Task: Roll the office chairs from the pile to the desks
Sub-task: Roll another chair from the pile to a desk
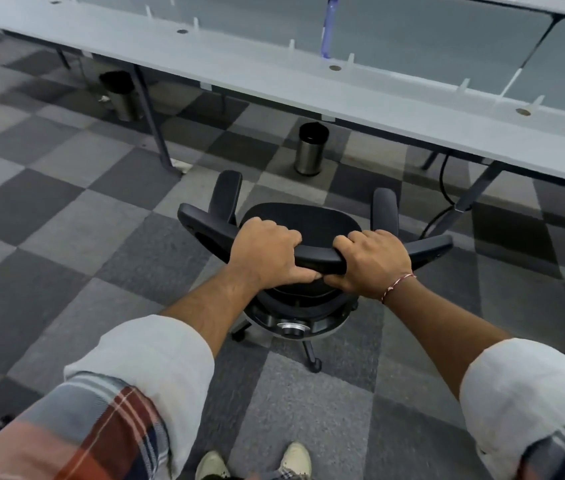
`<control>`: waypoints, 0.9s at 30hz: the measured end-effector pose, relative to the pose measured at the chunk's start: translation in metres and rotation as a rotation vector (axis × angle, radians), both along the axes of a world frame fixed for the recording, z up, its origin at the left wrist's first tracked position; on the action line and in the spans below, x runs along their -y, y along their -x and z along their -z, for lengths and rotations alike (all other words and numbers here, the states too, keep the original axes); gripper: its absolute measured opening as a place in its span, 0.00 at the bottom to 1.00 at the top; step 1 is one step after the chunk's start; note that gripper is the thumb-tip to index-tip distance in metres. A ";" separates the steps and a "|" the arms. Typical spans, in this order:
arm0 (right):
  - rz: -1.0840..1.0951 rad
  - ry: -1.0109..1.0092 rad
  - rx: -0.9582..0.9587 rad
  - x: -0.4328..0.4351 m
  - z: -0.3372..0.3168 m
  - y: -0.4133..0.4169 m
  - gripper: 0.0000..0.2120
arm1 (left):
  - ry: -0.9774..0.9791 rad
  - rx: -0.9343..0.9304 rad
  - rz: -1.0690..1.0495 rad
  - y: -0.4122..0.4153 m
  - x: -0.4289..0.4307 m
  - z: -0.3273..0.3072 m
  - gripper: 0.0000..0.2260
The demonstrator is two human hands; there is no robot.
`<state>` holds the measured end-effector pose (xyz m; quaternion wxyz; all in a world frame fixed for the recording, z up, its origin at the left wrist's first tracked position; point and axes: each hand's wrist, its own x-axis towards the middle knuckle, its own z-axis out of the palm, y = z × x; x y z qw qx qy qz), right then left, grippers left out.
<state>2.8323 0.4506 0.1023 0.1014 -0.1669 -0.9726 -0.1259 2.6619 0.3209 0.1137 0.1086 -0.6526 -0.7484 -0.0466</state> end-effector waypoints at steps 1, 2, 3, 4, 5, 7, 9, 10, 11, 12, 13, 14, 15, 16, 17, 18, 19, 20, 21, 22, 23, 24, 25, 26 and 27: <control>-0.020 0.000 0.001 0.001 0.000 0.005 0.27 | 0.004 -0.003 -0.017 0.003 0.005 -0.001 0.31; -0.038 0.000 0.003 0.003 -0.001 0.010 0.26 | 0.011 -0.007 -0.035 0.005 0.010 -0.001 0.31; -0.058 -0.003 0.000 0.005 -0.001 0.016 0.26 | 0.023 -0.011 -0.057 0.009 0.015 -0.002 0.31; -0.074 -0.006 -0.003 0.007 -0.002 0.022 0.26 | 0.035 -0.015 -0.079 0.012 0.020 -0.003 0.30; -0.090 -0.010 -0.008 0.009 -0.003 0.028 0.26 | 0.045 -0.020 -0.095 0.016 0.024 -0.004 0.30; -0.128 -0.008 -0.001 0.014 -0.005 0.041 0.25 | 0.069 -0.032 -0.118 0.025 0.034 -0.007 0.29; -0.168 -0.010 0.003 0.022 -0.006 0.053 0.25 | 0.103 -0.028 -0.129 0.037 0.045 -0.009 0.28; -0.186 -0.013 0.003 0.026 -0.007 0.061 0.24 | 0.116 -0.018 -0.133 0.044 0.052 -0.010 0.27; -0.200 -0.013 -0.002 0.028 -0.007 0.065 0.24 | 0.130 -0.010 -0.138 0.048 0.056 -0.012 0.26; -0.220 -0.009 -0.006 0.033 -0.008 0.074 0.24 | 0.141 -0.002 -0.151 0.056 0.064 -0.013 0.26; -0.242 -0.006 -0.010 0.037 -0.008 0.083 0.23 | 0.146 0.012 -0.167 0.063 0.071 -0.014 0.25; -0.254 0.000 -0.013 0.039 -0.009 0.090 0.23 | 0.150 0.024 -0.177 0.068 0.075 -0.014 0.25; -0.269 0.006 -0.014 0.043 -0.010 0.099 0.23 | 0.153 0.035 -0.190 0.074 0.081 -0.014 0.25; -0.284 0.011 -0.017 0.046 -0.011 0.107 0.23 | 0.150 0.040 -0.198 0.080 0.087 -0.013 0.24; -0.299 0.014 -0.014 0.049 -0.011 0.117 0.23 | 0.146 0.037 -0.206 0.087 0.093 -0.013 0.24; -0.316 0.011 -0.010 0.053 -0.011 0.126 0.23 | 0.137 0.033 -0.216 0.093 0.099 -0.012 0.23; -0.333 0.006 -0.008 0.056 -0.010 0.135 0.23 | 0.129 0.033 -0.234 0.100 0.105 -0.011 0.23; -0.344 -0.001 -0.001 0.061 -0.010 0.146 0.22 | 0.123 0.034 -0.253 0.109 0.112 -0.010 0.23; -0.345 -0.003 0.002 0.063 -0.010 0.152 0.22 | 0.119 0.035 -0.265 0.112 0.115 -0.010 0.22; -0.348 -0.004 0.009 0.067 -0.010 0.162 0.22 | 0.117 0.036 -0.283 0.120 0.121 -0.009 0.22; -0.345 -0.006 0.011 0.070 -0.009 0.168 0.23 | 0.118 0.041 -0.295 0.123 0.124 -0.008 0.22; -0.343 -0.006 0.008 0.073 -0.008 0.175 0.23 | 0.121 0.047 -0.305 0.128 0.128 -0.007 0.22; -0.345 0.000 0.001 0.077 -0.006 0.182 0.23 | 0.125 0.055 -0.321 0.134 0.132 -0.006 0.22; -0.350 0.009 -0.013 0.081 -0.005 0.191 0.23 | 0.128 0.059 -0.336 0.141 0.137 -0.005 0.21; -0.355 0.014 -0.027 0.085 -0.003 0.200 0.23 | 0.128 0.059 -0.352 0.149 0.142 -0.005 0.21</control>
